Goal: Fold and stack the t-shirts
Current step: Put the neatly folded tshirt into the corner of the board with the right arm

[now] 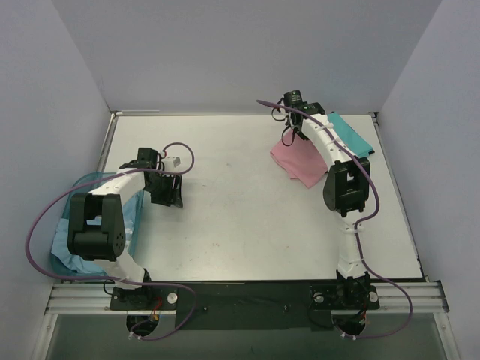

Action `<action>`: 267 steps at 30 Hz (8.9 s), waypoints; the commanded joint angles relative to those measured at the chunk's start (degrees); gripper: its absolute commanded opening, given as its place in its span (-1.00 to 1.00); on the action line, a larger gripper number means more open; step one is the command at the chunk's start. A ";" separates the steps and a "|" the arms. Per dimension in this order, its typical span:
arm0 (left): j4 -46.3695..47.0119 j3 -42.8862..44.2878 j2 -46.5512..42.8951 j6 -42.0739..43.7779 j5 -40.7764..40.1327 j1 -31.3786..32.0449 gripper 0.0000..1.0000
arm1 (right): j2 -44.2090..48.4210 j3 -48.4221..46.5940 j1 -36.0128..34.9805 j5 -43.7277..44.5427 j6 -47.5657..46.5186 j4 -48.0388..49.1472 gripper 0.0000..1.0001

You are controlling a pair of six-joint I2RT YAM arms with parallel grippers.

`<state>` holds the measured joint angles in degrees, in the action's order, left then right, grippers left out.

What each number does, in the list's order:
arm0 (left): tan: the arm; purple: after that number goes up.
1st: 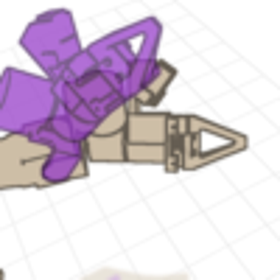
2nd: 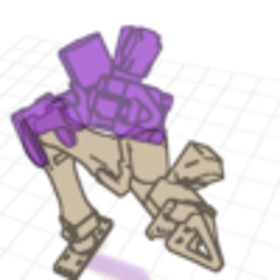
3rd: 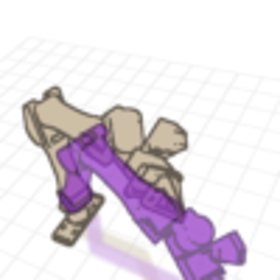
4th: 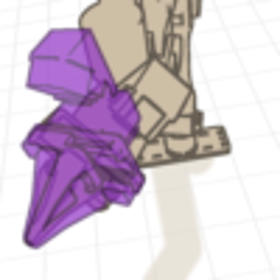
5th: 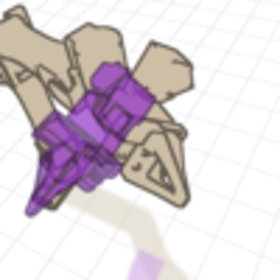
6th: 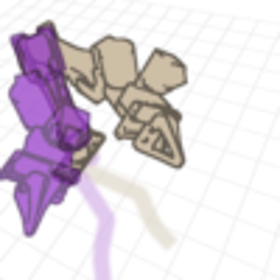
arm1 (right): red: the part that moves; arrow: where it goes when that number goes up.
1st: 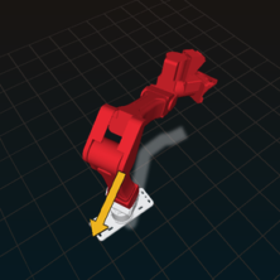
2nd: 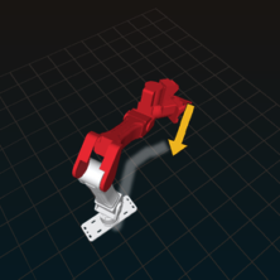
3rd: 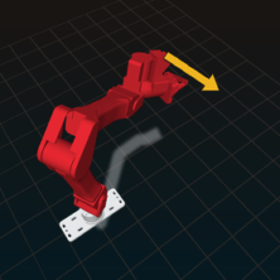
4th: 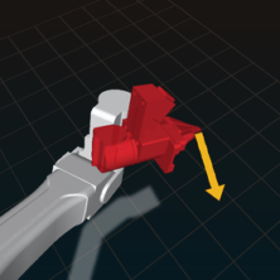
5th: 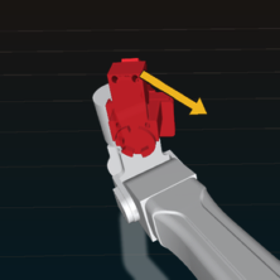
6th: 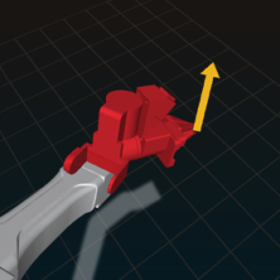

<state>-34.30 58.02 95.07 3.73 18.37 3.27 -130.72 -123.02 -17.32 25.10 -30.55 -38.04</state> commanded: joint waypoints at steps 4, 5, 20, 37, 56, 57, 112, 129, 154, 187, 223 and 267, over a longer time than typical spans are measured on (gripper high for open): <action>0.64 0.87 -1.81 1.11 -0.70 -0.02 0.24 | 5.03 0.23 0.36 -1.19 -0.57 1.83 -1.00; 0.73 0.78 -1.81 1.19 -0.88 -0.10 0.25 | 5.21 0.59 0.36 -1.46 -0.39 1.92 -1.00; 0.64 0.43 -2.25 1.72 -0.09 -0.02 0.25 | 8.28 8.32 0.88 -9.18 16.11 -5.72 -1.00; 0.73 0.78 -2.78 1.63 0.44 -0.02 0.25 | 10.66 10.27 4.49 -23.95 30.10 -6.96 -1.00; 0.73 0.52 -3.57 1.81 0.44 -0.19 0.25 | 19.17 40.79 6.95 -41.10 70.85 14.46 -1.00; 0.64 0.43 -3.57 1.90 0.61 -0.10 0.25 | 21.27 42.93 6.95 -41.10 72.28 16.05 -1.00; -0.41 0.34 -5.42 4.80 -2.99 0.42 0.25 | -0.59 18.44 5.46 -46.82 8.66 -14.69 -0.15; -1.11 1.31 -3.66 5.33 -3.96 0.42 0.25 | 0.64 2.88 8.71 -28.02 11.03 -15.66 -1.00; -0.41 1.66 -2.96 5.59 -4.92 0.42 0.24 | -3.23 -14.26 9.76 -10.25 17.88 -0.81 -1.00; -2.34 2.27 -3.05 8.05 -5.80 1.57 0.25 | -7.45 -11.01 20.92 -17.91 9.89 10.70 -0.46; -2.17 -2.48 -14.47 11.30 -6.24 2.09 0.25 | -9.38 -8.55 33.58 -39.41 49.79 7.37 -1.00; 22.26 -24.36 -36.00 -5.40 -24.35 1.57 0.34 | 94.07 112.91 17.67 -17.46 45.14 56.76 1.00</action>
<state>-18.50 34.79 60.49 -1.32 -2.07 5.15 -36.91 -12.60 1.26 4.45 13.52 13.45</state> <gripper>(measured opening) 0.667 1.000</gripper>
